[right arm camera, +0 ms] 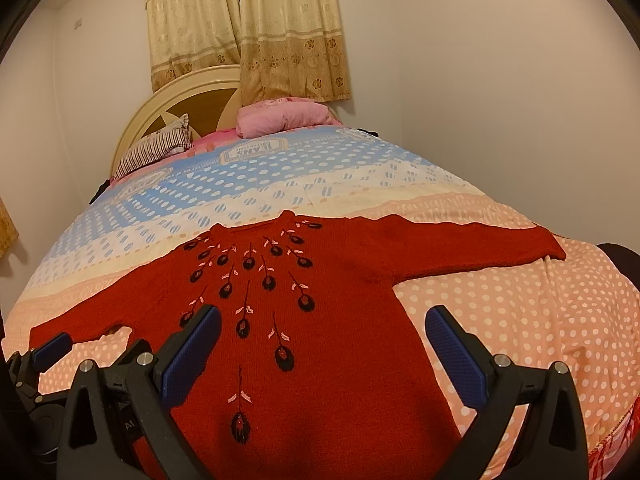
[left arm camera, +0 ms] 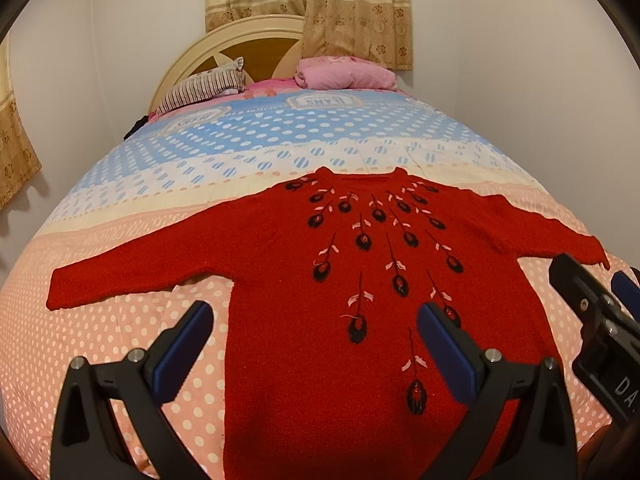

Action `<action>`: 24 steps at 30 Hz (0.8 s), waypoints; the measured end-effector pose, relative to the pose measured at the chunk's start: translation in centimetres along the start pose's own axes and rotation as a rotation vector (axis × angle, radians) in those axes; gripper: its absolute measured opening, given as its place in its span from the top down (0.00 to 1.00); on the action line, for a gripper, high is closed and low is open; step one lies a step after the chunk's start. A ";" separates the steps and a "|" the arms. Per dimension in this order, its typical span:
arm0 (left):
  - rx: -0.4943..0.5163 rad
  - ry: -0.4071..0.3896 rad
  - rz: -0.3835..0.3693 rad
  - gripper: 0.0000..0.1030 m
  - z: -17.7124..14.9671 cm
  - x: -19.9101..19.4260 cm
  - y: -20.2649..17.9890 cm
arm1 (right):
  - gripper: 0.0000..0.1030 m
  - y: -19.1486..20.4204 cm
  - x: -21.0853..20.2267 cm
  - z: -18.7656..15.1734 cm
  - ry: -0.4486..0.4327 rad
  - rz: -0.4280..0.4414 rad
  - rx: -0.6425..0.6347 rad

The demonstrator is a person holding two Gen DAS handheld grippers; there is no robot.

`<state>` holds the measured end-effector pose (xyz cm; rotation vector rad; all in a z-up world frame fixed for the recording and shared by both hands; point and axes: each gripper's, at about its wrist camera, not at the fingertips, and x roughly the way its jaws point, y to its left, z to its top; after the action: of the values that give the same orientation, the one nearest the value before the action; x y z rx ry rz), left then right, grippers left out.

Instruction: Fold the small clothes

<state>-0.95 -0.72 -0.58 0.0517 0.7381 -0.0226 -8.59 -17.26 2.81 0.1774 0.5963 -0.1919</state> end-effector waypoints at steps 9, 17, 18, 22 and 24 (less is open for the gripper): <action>-0.003 0.020 -0.001 0.00 -0.1 0.8 -0.1 | 0.01 -0.2 0.3 0.0 0.004 -0.002 0.000; 0.008 0.024 -0.008 0.00 0.3 1.8 -0.6 | 0.01 -1.5 1.5 0.1 0.000 -0.019 0.016; 0.011 0.019 -0.011 0.00 0.4 1.9 -0.7 | 0.01 -1.8 1.7 0.3 -0.006 -0.028 0.018; 0.022 0.003 -0.012 0.00 1.0 2.6 -1.2 | 0.01 -3.1 2.3 0.8 -0.017 -0.048 0.032; 0.029 -0.008 -0.008 0.00 1.5 3.1 -1.5 | 0.01 -3.8 2.8 1.0 -0.018 -0.056 0.041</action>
<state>2.27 -2.29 -1.64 0.0760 0.7303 -0.0409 -6.59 -21.48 1.63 0.1984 0.5802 -0.2603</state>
